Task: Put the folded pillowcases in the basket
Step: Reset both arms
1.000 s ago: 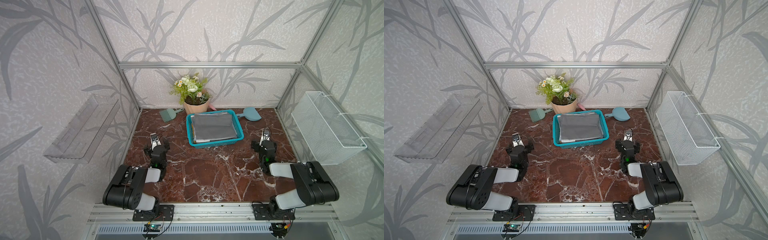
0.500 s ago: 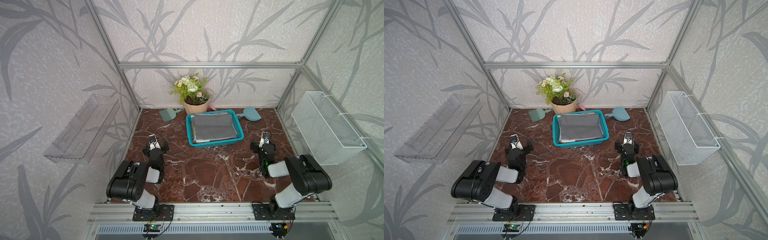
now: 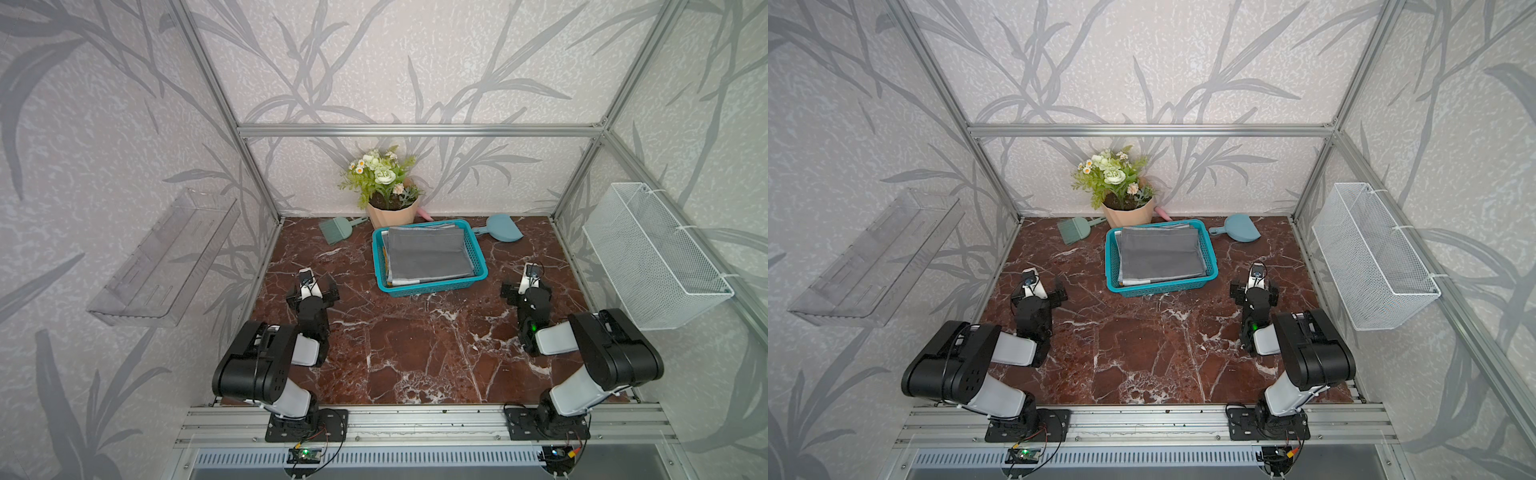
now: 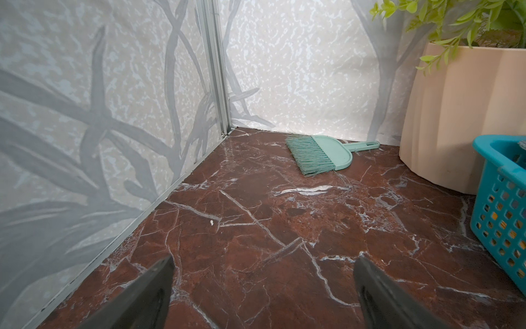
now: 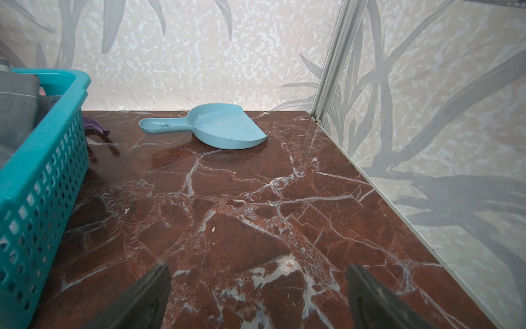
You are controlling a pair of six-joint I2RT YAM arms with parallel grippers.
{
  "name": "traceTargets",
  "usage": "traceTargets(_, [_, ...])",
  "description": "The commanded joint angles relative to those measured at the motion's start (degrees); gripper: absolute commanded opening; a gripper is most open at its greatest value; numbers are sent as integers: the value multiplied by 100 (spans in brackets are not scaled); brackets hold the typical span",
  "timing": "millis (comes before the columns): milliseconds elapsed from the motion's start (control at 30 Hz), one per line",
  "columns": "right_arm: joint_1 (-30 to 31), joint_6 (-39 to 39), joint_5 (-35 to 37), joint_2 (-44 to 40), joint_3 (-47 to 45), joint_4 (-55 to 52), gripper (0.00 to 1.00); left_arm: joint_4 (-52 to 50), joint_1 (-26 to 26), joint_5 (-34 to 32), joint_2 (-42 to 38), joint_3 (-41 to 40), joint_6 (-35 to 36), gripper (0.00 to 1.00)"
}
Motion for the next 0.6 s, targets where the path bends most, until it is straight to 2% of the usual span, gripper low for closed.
traceTargets(0, [22, -28, 23, 30, 1, 146, 99, 5, 37, 40, -75, 56, -4, 100])
traceTargets(567, [22, -28, 11, 28, 6, 113, 99, 7, 42, 58, -73, 52, 0, 100])
